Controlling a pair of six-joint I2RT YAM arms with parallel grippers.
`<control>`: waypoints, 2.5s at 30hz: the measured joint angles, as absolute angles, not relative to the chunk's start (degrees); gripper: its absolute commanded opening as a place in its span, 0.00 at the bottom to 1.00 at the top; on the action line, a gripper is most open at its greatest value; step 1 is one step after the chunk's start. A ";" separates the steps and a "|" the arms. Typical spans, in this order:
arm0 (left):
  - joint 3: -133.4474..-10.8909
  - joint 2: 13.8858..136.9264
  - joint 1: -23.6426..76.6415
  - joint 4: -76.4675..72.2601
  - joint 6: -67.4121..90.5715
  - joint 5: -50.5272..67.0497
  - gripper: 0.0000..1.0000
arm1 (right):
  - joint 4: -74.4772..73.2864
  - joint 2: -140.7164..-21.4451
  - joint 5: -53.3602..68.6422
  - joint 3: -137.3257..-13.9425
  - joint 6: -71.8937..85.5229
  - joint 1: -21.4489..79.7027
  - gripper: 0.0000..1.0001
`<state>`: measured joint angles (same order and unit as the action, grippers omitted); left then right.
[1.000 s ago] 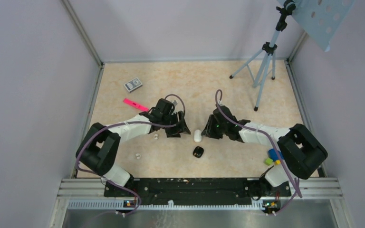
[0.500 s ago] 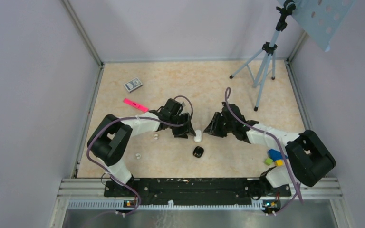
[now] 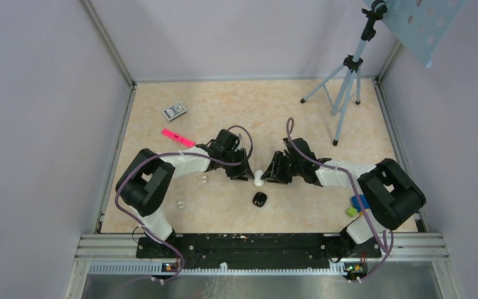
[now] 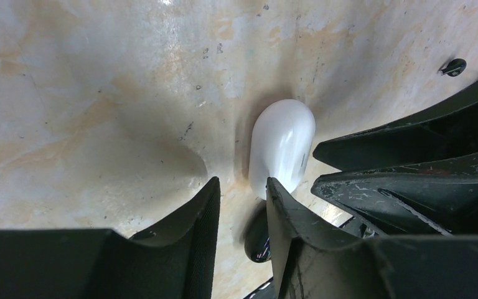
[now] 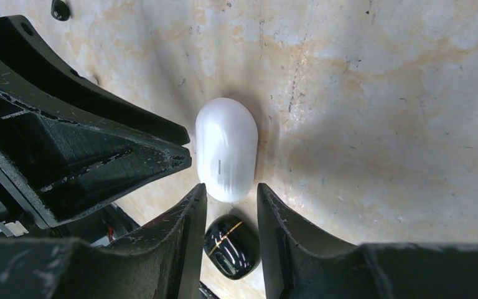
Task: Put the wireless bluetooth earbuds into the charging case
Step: Pick up the charging case from the center of the board.
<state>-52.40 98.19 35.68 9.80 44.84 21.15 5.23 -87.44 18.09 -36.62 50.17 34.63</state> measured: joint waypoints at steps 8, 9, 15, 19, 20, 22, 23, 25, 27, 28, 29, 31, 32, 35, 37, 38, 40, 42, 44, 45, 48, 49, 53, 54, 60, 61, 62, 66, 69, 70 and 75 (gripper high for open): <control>-52.84 100.01 35.68 8.95 44.86 22.13 0.39 | 6.81 -88.77 18.59 -36.62 50.87 34.63 0.41; -52.86 100.03 35.70 8.82 44.86 22.17 0.39 | 7.16 -89.03 18.48 -36.53 51.09 34.63 0.40; -53.25 100.86 35.70 8.01 44.84 23.18 0.39 | 9.23 -90.32 18.17 -35.31 52.21 34.63 0.39; -53.49 101.16 35.66 7.92 44.77 23.38 0.39 | 11.22 -91.18 18.72 -35.27 52.64 34.63 0.41; -53.71 101.38 35.59 7.92 44.69 23.40 0.39 | 11.60 -91.33 19.07 -35.27 52.69 34.59 0.41; -54.37 101.82 35.33 8.08 44.60 23.40 0.39 | 12.21 -91.70 19.62 -35.27 52.77 34.39 0.41; -54.54 101.93 35.27 8.14 44.58 23.35 0.39 | 12.60 -91.90 19.75 -35.27 52.80 34.30 0.40; -54.70 102.04 35.18 8.16 44.51 23.31 0.39 | 13.15 -92.05 19.88 -35.22 52.84 34.26 0.40; -54.70 102.06 35.18 8.16 44.47 23.31 0.39 | 14.20 -92.05 19.88 -34.65 53.30 34.24 0.41; -54.70 102.08 35.18 8.16 44.40 23.31 0.39 | 15.11 -92.05 20.03 -34.22 53.63 34.15 0.41; -54.76 102.17 35.18 8.16 44.25 23.35 0.39 | 15.81 -92.05 20.23 -33.91 53.91 34.04 0.41; -55.05 102.37 35.16 8.43 43.83 23.35 0.39 | 17.41 -92.05 20.53 -33.12 54.39 33.93 0.41; -55.46 102.65 35.14 8.88 43.46 23.33 0.39 | 18.33 -92.01 20.60 -32.67 54.68 33.91 0.41; -56.77 103.53 35.00 10.11 42.72 23.38 0.39 | 20.36 -91.88 20.58 -31.59 55.40 33.85 0.40; -57.30 103.85 34.98 10.50 42.24 23.42 0.40 | 20.88 -91.85 20.56 -31.40 55.88 33.80 0.39; -57.45 104.05 34.96 10.61 42.02 23.55 0.40 | 20.88 -91.85 20.56 -31.38 56.23 33.76 0.39; -57.87 104.42 34.92 10.72 41.80 23.83 0.40 | 21.34 -91.85 20.56 -30.96 57.10 33.56 0.39; -58.24 104.81 34.85 10.70 41.78 24.23 0.40 | 21.85 -91.88 20.64 -30.63 57.78 33.36 0.39; -58.41 105.08 34.74 10.61 41.76 24.58 0.40 | 22.33 -91.88 20.67 -30.30 58.65 33.19 0.39; -58.50 105.21 34.68 10.59 41.74 24.75 0.40 | 22.59 -91.88 20.67 -30.17 58.89 33.19 0.39; -58.98 105.58 34.63 10.72 41.34 25.08 0.40 | 23.14 -91.88 20.69 -29.87 59.70 33.06 0.40; -59.18 105.75 34.63 10.74 41.08 25.10 0.40 | 23.51 -91.88 20.69 -29.63 59.90 33.01 0.41; -59.44 106.04 34.63 10.52 40.34 25.45 0.41 | 25.34 -91.88 20.78 -28.69 61.14 32.84 0.41; -59.48 106.06 34.63 10.48 40.29 25.61 0.41 | 25.80 -91.88 20.75 -28.42 61.34 32.82 0.41; -59.99 106.78 34.52 9.93 39.77 26.63 0.41 | 26.83 -91.64 20.32 -27.70 62.35 32.82 0.41; -60.01 106.83 34.52 9.82 39.68 26.72 0.41 | 26.81 -91.46 20.05 -27.57 62.43 32.82 0.41; -60.03 106.91 34.52 9.65 39.64 26.87 0.42 | 26.92 -91.26 19.77 -27.31 62.63 32.80 0.41; -60.36 107.42 34.79 9.17 39.38 27.57 0.42 | 27.44 -89.95 18.50 -25.89 62.87 32.45 0.41; -60.47 107.53 35.24 9.02 39.13 27.66 0.41 | 27.90 -89.01 17.74 -24.88 63.16 32.32 0.41; -60.64 107.68 35.31 9.08 39.05 27.75 0.41 | 28.08 -88.68 17.63 -24.53 63.26 32.16 0.41; -61.08 108.18 35.38 9.15 39.00 28.34 0.42 | 30.63 -88.03 17.21 -23.18 64.34 31.64 0.41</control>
